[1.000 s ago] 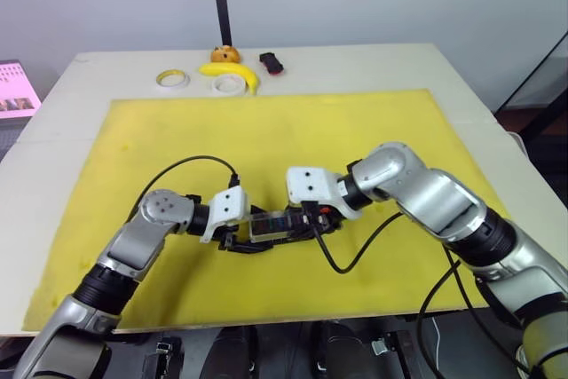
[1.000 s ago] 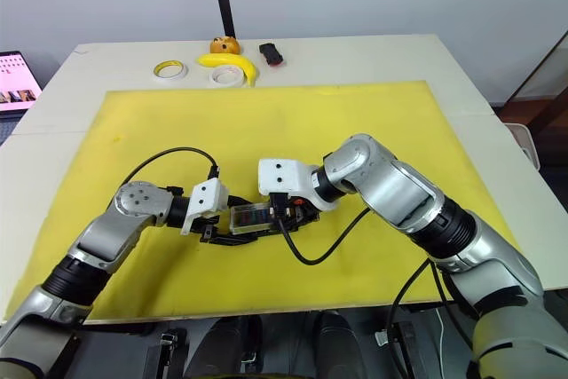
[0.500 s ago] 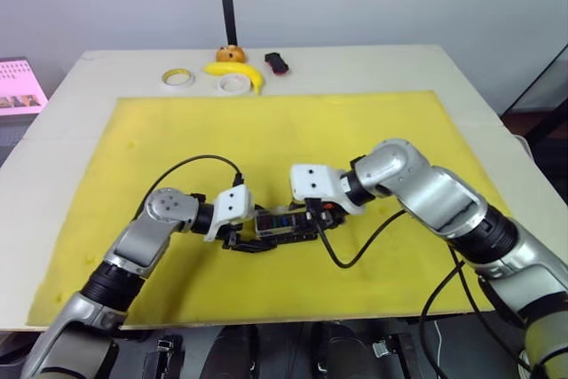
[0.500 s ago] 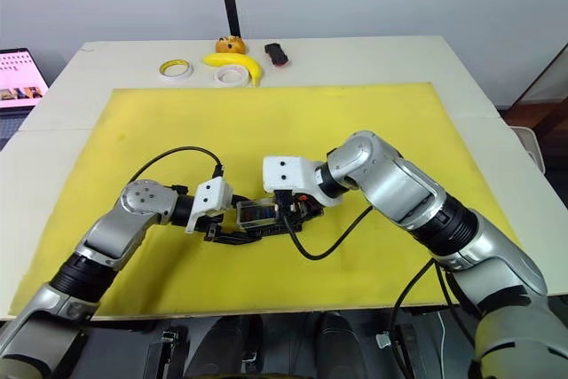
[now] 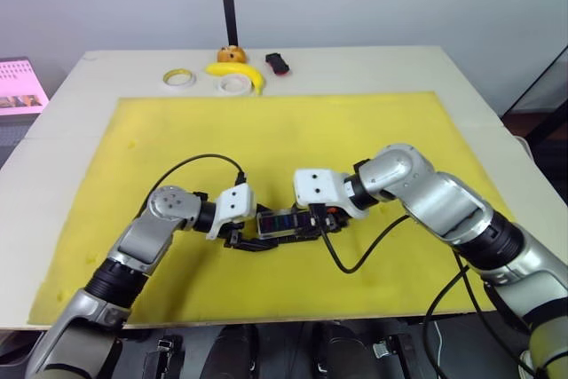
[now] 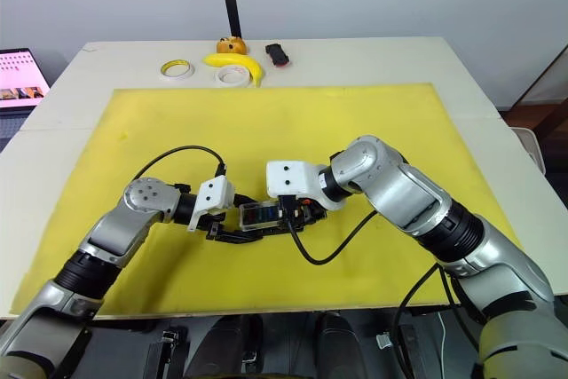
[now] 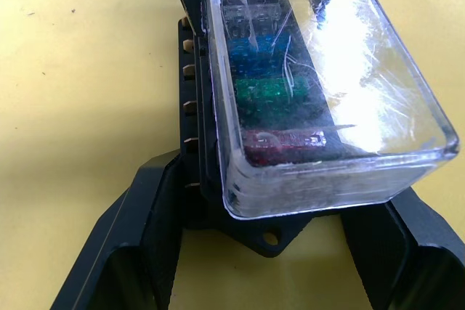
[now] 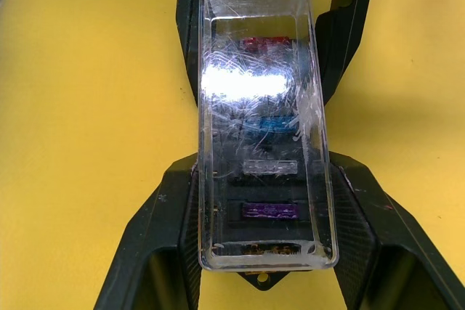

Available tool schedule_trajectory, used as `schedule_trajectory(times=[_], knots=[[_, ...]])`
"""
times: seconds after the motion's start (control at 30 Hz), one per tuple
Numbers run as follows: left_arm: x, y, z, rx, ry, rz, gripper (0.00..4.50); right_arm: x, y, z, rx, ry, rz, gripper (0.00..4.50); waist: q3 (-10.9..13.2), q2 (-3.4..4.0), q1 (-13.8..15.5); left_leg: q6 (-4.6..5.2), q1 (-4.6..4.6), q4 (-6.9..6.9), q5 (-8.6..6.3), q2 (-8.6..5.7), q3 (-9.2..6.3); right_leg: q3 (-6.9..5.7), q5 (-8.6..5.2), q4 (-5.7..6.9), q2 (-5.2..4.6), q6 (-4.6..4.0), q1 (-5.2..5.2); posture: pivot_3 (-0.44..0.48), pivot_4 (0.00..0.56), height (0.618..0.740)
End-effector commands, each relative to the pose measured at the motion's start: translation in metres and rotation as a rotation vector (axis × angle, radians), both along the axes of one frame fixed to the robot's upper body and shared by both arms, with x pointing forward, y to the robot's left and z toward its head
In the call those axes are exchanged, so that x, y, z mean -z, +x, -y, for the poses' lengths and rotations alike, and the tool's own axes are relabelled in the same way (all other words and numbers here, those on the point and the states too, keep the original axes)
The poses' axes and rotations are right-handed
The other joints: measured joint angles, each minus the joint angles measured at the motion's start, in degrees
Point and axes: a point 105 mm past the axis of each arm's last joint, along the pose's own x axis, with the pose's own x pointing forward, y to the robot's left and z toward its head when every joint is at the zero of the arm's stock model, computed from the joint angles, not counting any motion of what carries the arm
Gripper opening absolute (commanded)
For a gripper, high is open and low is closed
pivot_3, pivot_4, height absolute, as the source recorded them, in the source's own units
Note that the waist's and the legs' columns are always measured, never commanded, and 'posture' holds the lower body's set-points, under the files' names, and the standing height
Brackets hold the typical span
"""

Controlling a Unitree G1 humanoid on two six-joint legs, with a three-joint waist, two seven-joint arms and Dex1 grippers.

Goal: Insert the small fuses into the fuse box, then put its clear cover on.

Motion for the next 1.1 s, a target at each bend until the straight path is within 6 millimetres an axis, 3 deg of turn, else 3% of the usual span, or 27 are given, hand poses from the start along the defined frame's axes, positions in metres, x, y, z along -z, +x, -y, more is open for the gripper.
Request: schedule_trajectory(times=[0.03,0.5,0.73,1.1], knots=[[-0.001,0.002,0.001,-0.009,0.007,0.007,2.55,0.012,0.009,0.02,0.088,-0.068,-0.011,1.72,0.0,0.0,0.0,0.03,0.0,0.05,-0.02,0.0,0.0,0.0,0.0,0.0,0.0,0.0,0.02,0.0,0.15,0.74],[0.0,0.005,0.003,-0.007,0.009,0.017,2.55,0.015,0.011,0.035,0.181,-0.087,-0.057,1.72,0.0,0.0,0.0,0.27,-0.04,0.47,-0.16,0.05,-0.09,0.0,0.0,-0.01,-0.04,0.0,0.24,0.0,0.15,0.74],[-0.001,0.008,0.005,-0.007,0.003,0.025,2.55,0.007,0.011,0.03,0.15,-0.09,-0.039,1.72,0.0,0.02,0.1,0.3,-0.06,0.5,-0.18,0.03,-0.09,0.01,0.0,-0.01,-0.07,0.0,0.23,0.0,0.15,0.74],[0.0,0.007,0.007,-0.008,0.001,0.029,2.55,0.025,0.007,0.022,0.1,-0.136,-0.052,1.72,0.0,0.03,0.0,0.3,-0.06,0.5,-0.18,0.03,-0.1,0.01,0.0,-0.01,-0.07,0.0,0.24,0.0,0.15,0.74]])
